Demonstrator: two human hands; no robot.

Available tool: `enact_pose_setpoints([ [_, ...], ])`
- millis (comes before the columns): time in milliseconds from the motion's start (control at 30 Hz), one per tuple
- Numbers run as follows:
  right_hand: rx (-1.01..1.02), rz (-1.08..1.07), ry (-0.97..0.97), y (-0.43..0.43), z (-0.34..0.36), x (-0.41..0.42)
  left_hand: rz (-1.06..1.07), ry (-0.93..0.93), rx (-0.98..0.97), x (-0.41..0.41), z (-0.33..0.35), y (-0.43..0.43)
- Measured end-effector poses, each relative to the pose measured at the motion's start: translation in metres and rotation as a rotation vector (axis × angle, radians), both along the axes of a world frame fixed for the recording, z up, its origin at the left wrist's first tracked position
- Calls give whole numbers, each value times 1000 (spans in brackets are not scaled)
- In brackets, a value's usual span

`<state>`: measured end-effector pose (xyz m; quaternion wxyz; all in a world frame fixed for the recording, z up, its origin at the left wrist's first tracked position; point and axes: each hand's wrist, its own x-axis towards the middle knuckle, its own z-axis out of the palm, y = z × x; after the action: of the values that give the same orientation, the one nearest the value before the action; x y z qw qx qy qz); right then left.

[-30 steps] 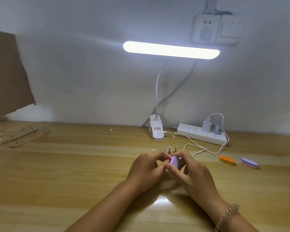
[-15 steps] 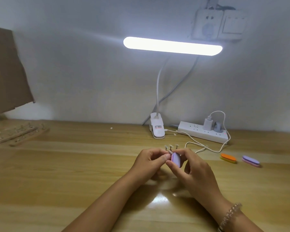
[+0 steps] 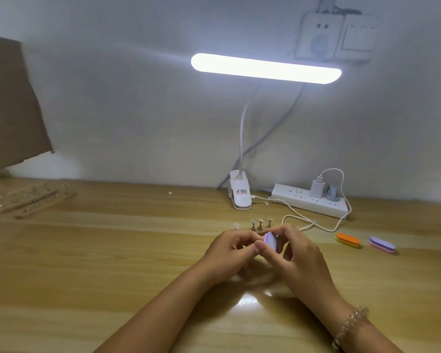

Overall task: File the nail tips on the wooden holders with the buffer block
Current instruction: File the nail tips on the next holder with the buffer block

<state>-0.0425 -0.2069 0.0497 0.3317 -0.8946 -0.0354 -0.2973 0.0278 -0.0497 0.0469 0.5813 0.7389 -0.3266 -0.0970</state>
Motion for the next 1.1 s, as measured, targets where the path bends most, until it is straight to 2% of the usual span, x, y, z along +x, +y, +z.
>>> enact_pose_setpoints([
  [100, 96, -35, 5, -7, 2, 2, -27, -33, 14, -3, 2, 0],
  [233, -68, 2, -21, 2, -2, 0, 15, 10, -42, 0, 0, -1],
  [400, 88, -43, -2, -6, 2, 2, -24, -10, -15, -2, 1, 0],
  [533, -127, 25, -26, 3, -4, -3, 13, 32, -56, 2, 1, 0],
  [700, 81, -62, -30, -5, 1, 2, -12, 7, -40, 0, 2, 0],
  [833, -63, -4, -32, 0, -4, 0, 32, 19, -63, 2, 1, 0],
  [1000, 177, -76, -30, -11, -1, 6, 15, 14, -73, 1, 2, 0],
  [1100, 177, -78, -77, -10, 0, 3, 40, 2, -71, 2, 0, -1],
])
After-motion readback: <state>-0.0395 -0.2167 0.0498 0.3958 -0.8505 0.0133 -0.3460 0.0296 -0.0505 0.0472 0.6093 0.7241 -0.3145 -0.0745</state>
